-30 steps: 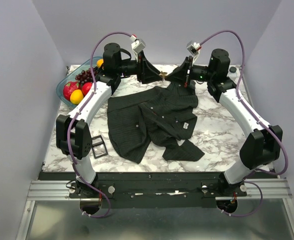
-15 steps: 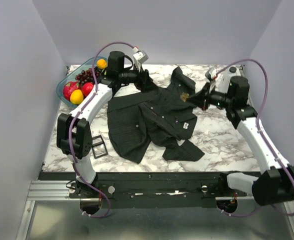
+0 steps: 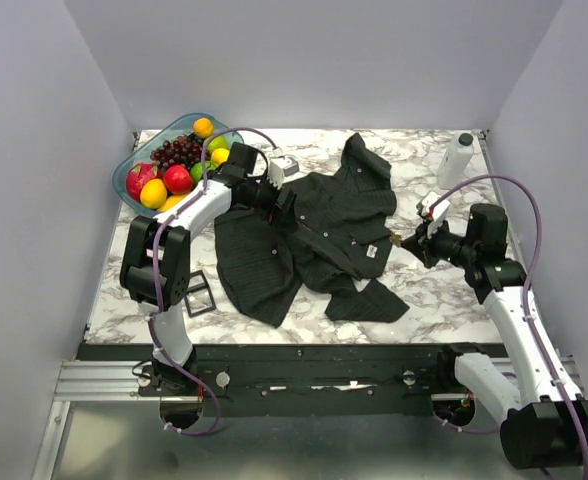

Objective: Remove the brooch from the garment

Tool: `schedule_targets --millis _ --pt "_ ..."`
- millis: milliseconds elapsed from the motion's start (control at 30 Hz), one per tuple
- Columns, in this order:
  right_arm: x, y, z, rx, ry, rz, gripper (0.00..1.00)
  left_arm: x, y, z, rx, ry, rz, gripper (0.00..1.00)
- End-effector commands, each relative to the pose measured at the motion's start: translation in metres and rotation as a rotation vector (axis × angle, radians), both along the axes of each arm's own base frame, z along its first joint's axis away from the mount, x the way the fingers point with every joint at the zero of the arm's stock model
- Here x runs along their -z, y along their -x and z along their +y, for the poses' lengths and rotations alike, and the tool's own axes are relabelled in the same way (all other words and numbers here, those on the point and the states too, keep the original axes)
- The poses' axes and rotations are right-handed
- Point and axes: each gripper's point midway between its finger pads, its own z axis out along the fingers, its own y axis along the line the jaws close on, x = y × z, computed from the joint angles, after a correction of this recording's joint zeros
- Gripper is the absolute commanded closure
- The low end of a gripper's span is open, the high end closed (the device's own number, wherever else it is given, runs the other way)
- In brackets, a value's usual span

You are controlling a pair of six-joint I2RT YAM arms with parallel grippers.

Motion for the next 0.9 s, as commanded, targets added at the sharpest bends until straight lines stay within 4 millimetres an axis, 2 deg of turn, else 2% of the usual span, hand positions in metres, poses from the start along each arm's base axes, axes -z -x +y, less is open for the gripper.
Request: schedule_targets --millis 0,167,233,300,333,433,467,500,533,600,667,733,767,800,833,867 --pt "0.012 0.001 -0.01 0.008 0.063 -0.001 1.0 0.022 0.016 0.037 -0.013 -0.191 0.002 0.01" --pt "0.003 -0.012 -0.004 -0.02 0.043 -0.01 0.99 0.047 0.035 0.058 0.013 -0.288 0.055 0.01" --pt "-0.004 -0.018 -0.001 -0.029 0.03 -0.018 0.99 0.065 0.037 0.063 0.016 -0.318 0.08 0.01" --pt "-0.011 -0.026 -0.002 -0.028 0.03 -0.028 1.0 0.071 0.03 0.06 0.009 -0.318 0.087 0.01" --pt "-0.013 -0.028 -0.002 -0.025 0.031 -0.031 1.0 0.083 0.029 0.059 0.009 -0.326 0.124 0.01" --pt "-0.029 -0.041 -0.003 -0.003 0.026 -0.044 1.0 0.084 0.01 0.049 0.002 -0.322 0.114 0.01" --pt "-0.034 -0.045 -0.004 0.009 0.025 -0.049 1.0 0.091 0.005 0.044 0.009 -0.318 0.12 0.01" --pt "-0.045 -0.05 -0.005 0.018 0.024 -0.069 0.99 0.084 -0.004 0.035 0.017 -0.303 0.09 0.01" --pt "-0.045 -0.055 -0.008 0.035 0.031 -0.06 1.0 0.086 -0.009 0.031 0.022 -0.294 0.085 0.01" --pt "-0.049 -0.063 -0.012 0.058 0.047 -0.058 1.0 0.072 -0.021 0.017 0.036 -0.247 0.046 0.01" --pt "-0.054 -0.072 -0.017 0.069 0.071 -0.058 1.0 0.059 -0.029 0.012 0.033 -0.223 0.011 0.01" --pt "-0.066 -0.073 -0.013 -0.006 0.114 -0.101 1.0 0.042 -0.032 0.009 0.025 -0.187 -0.007 0.01" --pt "-0.067 -0.073 -0.006 -0.059 0.104 -0.102 0.99 0.02 -0.033 0.007 0.026 -0.149 -0.054 0.01" --pt "-0.069 -0.074 -0.003 -0.085 0.107 -0.108 1.0 0.015 -0.022 0.006 0.044 -0.108 -0.045 0.01" --pt "-0.07 -0.075 0.003 -0.123 0.125 -0.118 1.0 0.003 -0.02 0.01 0.031 -0.068 -0.056 0.01" --pt "-0.072 -0.083 0.006 -0.141 0.133 -0.121 1.0 -0.032 -0.02 0.011 0.022 -0.013 -0.143 0.01"
